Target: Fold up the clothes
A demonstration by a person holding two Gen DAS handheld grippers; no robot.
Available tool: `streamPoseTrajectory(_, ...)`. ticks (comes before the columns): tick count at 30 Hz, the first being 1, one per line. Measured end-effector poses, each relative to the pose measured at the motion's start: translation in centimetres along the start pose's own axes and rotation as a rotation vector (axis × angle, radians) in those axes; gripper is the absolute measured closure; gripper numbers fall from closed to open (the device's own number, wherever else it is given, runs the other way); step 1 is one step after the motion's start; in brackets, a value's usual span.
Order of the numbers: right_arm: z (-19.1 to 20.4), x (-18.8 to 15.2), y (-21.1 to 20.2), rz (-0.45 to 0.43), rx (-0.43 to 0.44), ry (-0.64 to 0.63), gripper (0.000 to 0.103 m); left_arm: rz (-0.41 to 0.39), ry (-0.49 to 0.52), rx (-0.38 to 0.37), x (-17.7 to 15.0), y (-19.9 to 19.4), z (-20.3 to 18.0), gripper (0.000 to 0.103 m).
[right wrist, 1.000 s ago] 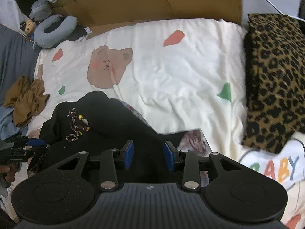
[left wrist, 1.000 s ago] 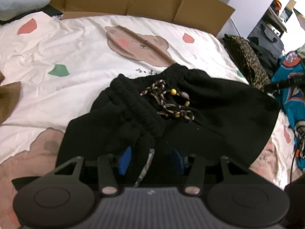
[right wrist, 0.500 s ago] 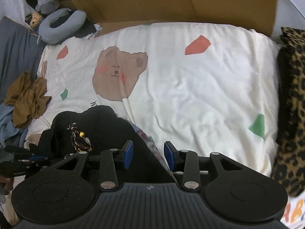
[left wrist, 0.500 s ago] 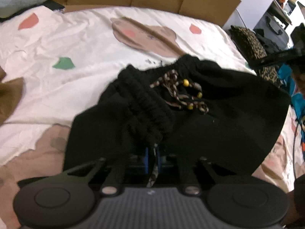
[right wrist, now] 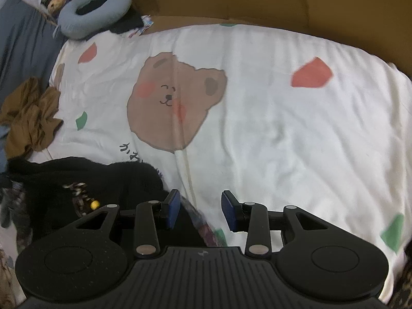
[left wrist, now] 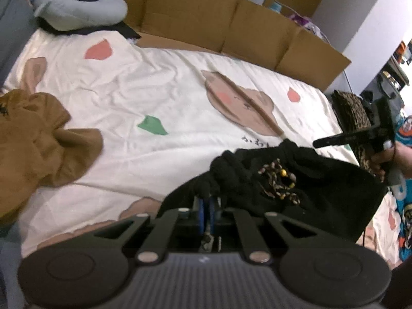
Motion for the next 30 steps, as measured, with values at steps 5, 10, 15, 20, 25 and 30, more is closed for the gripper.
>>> streamPoseTrajectory(5,0.8,0.3,2.1,0.021,-0.030,-0.027,0.061,-0.005,-0.021,-0.010,-0.3,-1.0,0.2,0.099)
streamPoseTrajectory(10,2.7,-0.4,2.7,0.052,-0.014,-0.115,0.061,-0.003,-0.045,-0.016,-1.4,-1.8,0.7,0.099)
streamPoseTrajectory(15,4.4,-1.7,2.2,0.059,-0.005,-0.172,0.061,-0.006,-0.078,-0.018,-2.2,-2.5,1.4,0.099)
streamPoseTrajectory(20,5.6,-2.1,1.7,0.053,0.003,-0.220,0.059,-0.003,-0.101,-0.013,-2.9,-2.9,2.1,0.100)
streamPoseTrajectory(25,6.8,-2.4,1.1,0.047,0.011,-0.269,0.057,-0.005,-0.124,-0.012,-3.5,-3.0,2.8,0.100)
streamPoseTrajectory(30,6.7,-1.7,0.6,0.029,0.010,-0.289,0.056,-0.008,-0.133,-0.022,-3.5,-2.7,2.9,0.100)
Point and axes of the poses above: each gripper's, at about its wrist camera, not at the fingertips, and y roughly the way its jaws point, z to its left, x to its top, the point moved 7 cm from there along y, roughly the way its jaws point, and after that the axes turned 12 degrees about -y, right-handed, at the moved point
